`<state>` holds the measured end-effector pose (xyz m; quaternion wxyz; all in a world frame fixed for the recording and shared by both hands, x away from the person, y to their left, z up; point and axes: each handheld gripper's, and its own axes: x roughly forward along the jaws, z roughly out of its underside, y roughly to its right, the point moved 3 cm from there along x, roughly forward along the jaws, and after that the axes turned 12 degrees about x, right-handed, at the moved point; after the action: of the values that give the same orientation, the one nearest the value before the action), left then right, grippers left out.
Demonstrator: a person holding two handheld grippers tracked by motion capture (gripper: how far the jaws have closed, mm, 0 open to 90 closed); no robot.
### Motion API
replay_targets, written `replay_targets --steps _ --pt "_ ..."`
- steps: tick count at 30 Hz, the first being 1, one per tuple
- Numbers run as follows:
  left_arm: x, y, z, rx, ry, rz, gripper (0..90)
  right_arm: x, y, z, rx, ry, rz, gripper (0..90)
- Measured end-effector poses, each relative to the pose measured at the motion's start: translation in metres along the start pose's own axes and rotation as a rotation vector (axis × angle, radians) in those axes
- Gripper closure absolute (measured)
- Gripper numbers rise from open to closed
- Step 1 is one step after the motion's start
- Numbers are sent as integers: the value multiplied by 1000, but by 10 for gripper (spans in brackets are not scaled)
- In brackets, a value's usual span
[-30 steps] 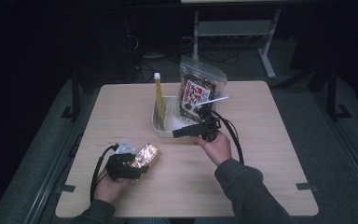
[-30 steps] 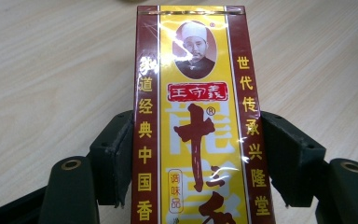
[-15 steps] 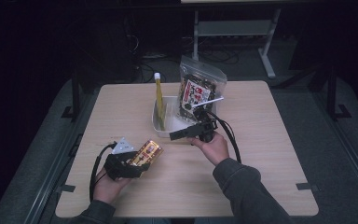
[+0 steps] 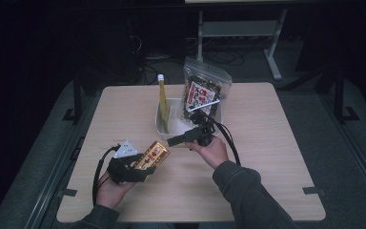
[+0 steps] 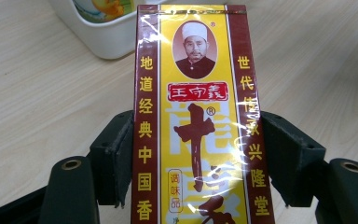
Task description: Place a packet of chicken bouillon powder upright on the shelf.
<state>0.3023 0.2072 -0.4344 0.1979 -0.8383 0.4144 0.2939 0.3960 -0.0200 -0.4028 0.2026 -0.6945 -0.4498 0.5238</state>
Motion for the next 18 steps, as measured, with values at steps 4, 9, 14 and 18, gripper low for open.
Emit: replay_targets --steps 4,9,14,18 --pt "-1 1 -2 5 7 4 321 4 -2 -1 -1 -16 -8 301" --pt "-2 4 -4 15 11 9 321 10 -4 -1 -3 -37 -19 305" --pt "-2 5 -6 21 22 12 321 18 -5 0 2 -67 -26 306" --pt "-2 7 -7 28 27 16 321 24 -4 0 7 -81 -33 315"
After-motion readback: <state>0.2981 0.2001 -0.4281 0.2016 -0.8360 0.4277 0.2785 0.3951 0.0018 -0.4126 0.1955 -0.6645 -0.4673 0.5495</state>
